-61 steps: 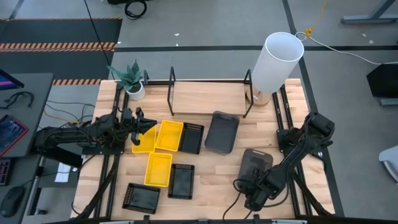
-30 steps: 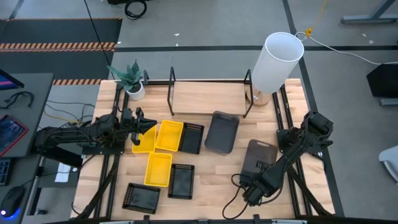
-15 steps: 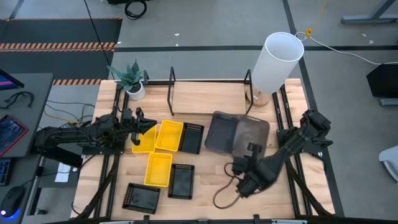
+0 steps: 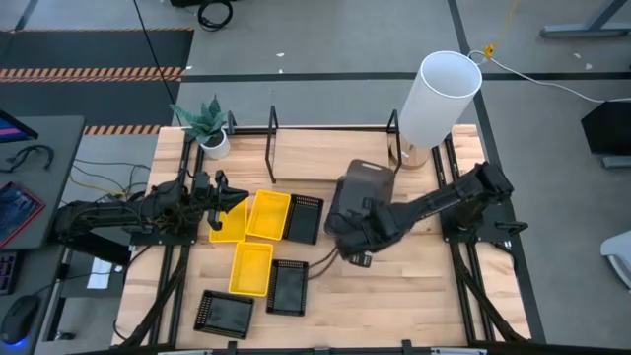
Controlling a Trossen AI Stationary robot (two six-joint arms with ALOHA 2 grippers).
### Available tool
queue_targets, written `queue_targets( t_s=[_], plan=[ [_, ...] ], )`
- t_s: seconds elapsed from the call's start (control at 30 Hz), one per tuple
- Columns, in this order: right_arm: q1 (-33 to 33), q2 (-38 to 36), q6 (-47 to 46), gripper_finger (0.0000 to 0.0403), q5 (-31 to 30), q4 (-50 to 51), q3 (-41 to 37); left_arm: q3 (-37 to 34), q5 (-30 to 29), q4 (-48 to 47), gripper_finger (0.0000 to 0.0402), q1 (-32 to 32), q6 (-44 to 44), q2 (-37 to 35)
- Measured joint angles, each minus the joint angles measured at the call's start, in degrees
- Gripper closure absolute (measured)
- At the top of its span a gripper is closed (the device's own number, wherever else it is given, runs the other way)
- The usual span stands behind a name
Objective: Stack baskets on shelf by color
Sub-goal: Stack the right transparent black bin on the transparent black bin
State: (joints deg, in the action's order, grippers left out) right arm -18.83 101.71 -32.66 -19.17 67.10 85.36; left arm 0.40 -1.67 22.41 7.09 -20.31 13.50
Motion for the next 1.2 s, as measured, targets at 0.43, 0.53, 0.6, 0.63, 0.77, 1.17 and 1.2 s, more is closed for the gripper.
queue_targets(
  t_s=[0.43,0.53,0.6,0.63,0.77,1.17,1.2],
  plan=[
    [4.06,0.55,6.92,0.0399,5.41,-5.9,0.07,0.0,-0.01,0.0,0.0371,0.01,0.0,-0.01],
    [4.04,2.62,7.02,0.0399,7.0,-5.81,0.04,0.0,-0.02,0.0,0.0371,0.0,0.02,-0.02],
    [4.04,4.22,7.27,0.0399,8.61,-5.8,0.04,0.0,-0.02,0.0,0.0369,0.01,0.0,-0.01],
    [4.02,4.95,7.15,0.0399,9.06,-6.07,0.06,0.0,-0.02,0.0,0.0367,0.02,0.02,-0.02],
    [4.08,6.03,5.98,0.0393,9.6,-5.96,0.17,0.0,-0.02,0.0,0.0363,0.0,0.01,0.0],
    [4.34,4.81,5.83,0.0324,11.52,-3.69,-0.02,0.0,-0.02,0.0,0.0371,0.0,0.01,0.0],
    [4.49,4.81,5.82,0.0319,11.96,-3.68,-0.02,0.0,-0.02,0.0,0.037,0.0,0.02,0.0]
  ],
)
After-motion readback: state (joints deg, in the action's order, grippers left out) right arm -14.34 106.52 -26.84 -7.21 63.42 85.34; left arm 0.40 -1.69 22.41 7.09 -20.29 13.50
